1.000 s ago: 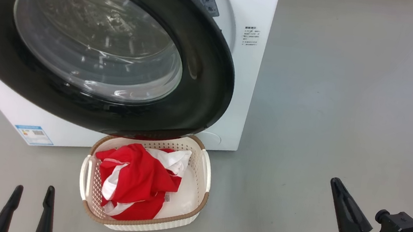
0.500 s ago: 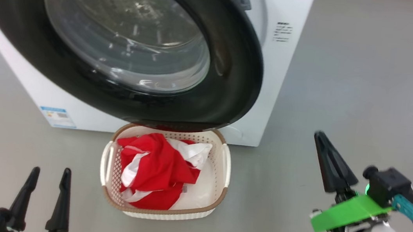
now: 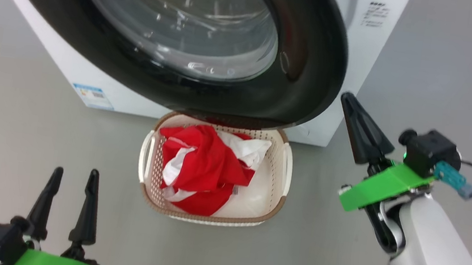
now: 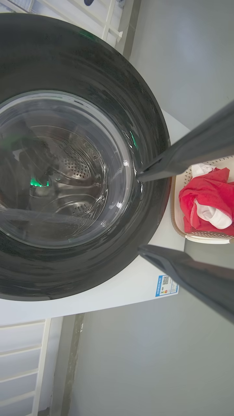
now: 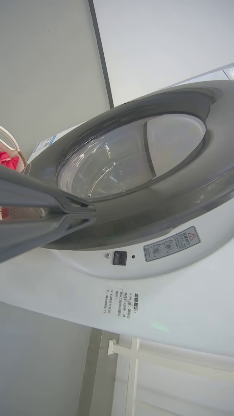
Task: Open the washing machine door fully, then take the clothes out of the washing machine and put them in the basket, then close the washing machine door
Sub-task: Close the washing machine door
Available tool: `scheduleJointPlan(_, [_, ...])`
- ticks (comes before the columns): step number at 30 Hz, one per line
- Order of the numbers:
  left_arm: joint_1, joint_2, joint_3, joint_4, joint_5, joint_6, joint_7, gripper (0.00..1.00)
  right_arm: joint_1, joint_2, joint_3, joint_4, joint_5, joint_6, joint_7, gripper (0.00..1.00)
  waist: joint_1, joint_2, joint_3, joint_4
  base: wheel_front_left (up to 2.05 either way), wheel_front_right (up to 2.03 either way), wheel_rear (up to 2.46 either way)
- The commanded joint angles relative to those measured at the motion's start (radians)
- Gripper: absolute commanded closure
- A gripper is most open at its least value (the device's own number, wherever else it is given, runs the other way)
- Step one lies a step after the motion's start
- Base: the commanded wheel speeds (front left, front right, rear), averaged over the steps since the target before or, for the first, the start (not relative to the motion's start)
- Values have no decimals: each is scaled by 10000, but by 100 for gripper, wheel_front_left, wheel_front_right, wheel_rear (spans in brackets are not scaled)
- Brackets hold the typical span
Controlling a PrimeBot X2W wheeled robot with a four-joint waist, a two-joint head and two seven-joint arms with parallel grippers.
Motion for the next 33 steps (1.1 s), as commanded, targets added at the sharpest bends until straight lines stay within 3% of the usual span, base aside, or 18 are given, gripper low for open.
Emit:
scheduleJointPlan(1, [-458,108,269,-321,-12,-29,-82,0,-464,150,269,-43,117,16,-119,100,0,-1,523,285,0,0,0])
scheduleJointPlan(18, [-1310,155,-135,-491,-71,-29,-82,0,-2113,134,175,698,188,16,-119,100,0,-1,1575,679,0,0,0])
scheduleJointPlan(33, [-1996,45,-509,-646,-221,-29,-82,0,-3634,-270,-921,815,86,16,-119,100,0,-1,2536,1276,0,0,0])
